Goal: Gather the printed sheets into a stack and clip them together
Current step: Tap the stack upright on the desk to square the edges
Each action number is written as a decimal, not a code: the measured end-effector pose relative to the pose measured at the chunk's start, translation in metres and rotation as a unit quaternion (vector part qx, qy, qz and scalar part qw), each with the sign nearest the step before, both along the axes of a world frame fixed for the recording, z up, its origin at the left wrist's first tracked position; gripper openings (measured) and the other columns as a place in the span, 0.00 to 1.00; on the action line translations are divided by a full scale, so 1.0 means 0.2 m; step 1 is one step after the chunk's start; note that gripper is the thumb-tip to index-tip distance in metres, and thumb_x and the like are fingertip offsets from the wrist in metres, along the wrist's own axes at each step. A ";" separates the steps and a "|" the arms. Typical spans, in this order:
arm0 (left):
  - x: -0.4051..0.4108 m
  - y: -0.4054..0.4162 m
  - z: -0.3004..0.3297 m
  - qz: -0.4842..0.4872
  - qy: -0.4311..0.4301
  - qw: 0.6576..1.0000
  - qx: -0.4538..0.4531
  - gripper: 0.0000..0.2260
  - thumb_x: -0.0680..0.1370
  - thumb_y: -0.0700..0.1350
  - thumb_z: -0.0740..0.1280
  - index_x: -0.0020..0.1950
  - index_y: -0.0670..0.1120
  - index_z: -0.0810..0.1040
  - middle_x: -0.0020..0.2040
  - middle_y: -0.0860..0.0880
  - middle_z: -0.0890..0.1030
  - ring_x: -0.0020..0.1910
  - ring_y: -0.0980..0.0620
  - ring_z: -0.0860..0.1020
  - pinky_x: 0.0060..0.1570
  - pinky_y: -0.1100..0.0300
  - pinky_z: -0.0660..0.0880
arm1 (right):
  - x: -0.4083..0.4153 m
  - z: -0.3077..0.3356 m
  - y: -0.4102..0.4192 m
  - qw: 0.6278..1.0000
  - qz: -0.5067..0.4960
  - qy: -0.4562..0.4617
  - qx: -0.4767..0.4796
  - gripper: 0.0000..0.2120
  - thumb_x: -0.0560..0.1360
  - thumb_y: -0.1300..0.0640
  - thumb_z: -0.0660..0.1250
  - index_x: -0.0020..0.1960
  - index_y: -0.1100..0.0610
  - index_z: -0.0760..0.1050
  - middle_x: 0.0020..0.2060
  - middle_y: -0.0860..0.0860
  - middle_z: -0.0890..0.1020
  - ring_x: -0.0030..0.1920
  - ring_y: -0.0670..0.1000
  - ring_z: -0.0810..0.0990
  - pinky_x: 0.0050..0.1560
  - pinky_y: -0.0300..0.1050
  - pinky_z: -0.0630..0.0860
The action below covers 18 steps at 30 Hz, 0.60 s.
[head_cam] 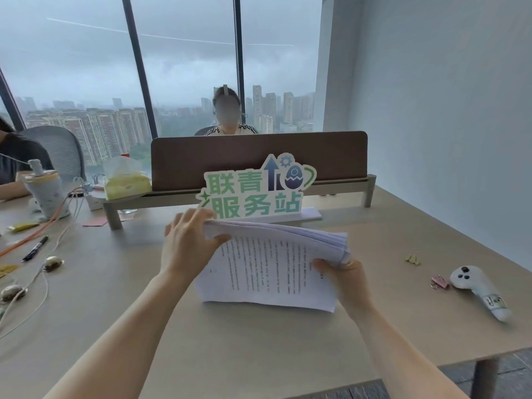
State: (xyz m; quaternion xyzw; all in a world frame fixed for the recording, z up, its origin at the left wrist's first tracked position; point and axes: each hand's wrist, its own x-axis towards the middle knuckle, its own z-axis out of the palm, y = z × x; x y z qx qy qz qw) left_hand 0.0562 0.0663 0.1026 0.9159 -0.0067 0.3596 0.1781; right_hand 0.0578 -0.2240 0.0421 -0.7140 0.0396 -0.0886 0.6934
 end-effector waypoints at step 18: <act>-0.06 -0.11 -0.18 -0.107 0.041 0.868 -0.482 0.04 0.74 0.40 0.72 0.43 0.47 0.80 0.41 0.49 0.83 0.38 0.45 0.80 0.38 0.50 0.79 | -0.02 0.06 0.09 0.997 -0.019 -0.074 0.028 0.05 0.79 0.61 0.65 0.48 0.58 0.80 0.39 0.49 0.84 0.35 0.46 0.82 0.30 0.35 0.75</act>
